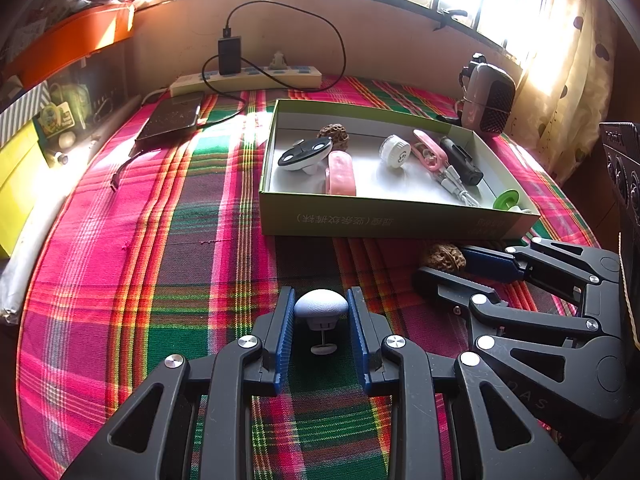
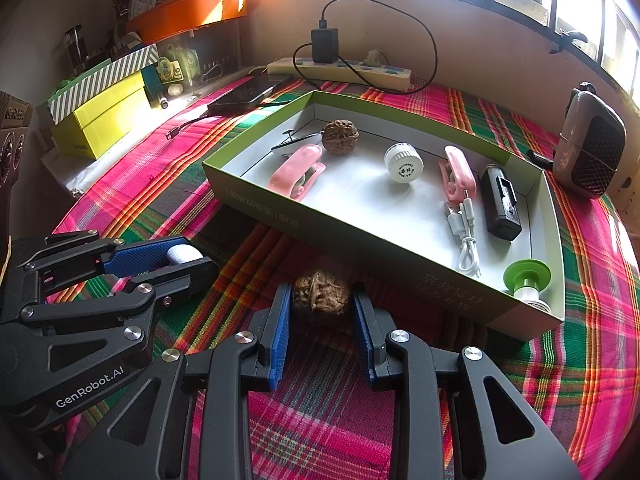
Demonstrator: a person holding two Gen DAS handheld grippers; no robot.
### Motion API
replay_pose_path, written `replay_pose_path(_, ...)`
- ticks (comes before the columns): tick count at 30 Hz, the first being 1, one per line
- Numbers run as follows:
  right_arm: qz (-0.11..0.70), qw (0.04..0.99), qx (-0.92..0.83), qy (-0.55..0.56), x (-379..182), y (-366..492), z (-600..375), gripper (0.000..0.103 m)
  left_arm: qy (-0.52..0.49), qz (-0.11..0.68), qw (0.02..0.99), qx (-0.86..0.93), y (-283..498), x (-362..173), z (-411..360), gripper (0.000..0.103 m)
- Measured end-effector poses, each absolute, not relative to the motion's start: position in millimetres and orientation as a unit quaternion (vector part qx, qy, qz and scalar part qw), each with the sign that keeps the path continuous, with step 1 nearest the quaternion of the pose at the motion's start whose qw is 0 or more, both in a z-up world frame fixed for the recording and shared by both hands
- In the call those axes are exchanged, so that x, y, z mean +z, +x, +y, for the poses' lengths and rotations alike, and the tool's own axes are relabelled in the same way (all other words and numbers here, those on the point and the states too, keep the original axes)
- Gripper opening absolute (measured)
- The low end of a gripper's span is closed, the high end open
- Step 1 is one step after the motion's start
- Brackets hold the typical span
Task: Organize objects
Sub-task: 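Close the right tool on the walnut and lift it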
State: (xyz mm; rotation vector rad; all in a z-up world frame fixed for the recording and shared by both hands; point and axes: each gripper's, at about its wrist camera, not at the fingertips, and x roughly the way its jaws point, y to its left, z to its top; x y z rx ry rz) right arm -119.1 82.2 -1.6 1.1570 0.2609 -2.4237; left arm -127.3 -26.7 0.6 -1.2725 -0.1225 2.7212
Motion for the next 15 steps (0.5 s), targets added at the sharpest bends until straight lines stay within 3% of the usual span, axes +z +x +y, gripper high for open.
replay_pose_path(15,0.082,0.224,-0.881,0.408,4.3,-114.3,88.9,0.030,-0.422,-0.035,0.067,0.904,-127.7,4.6,-26.3,0.024)
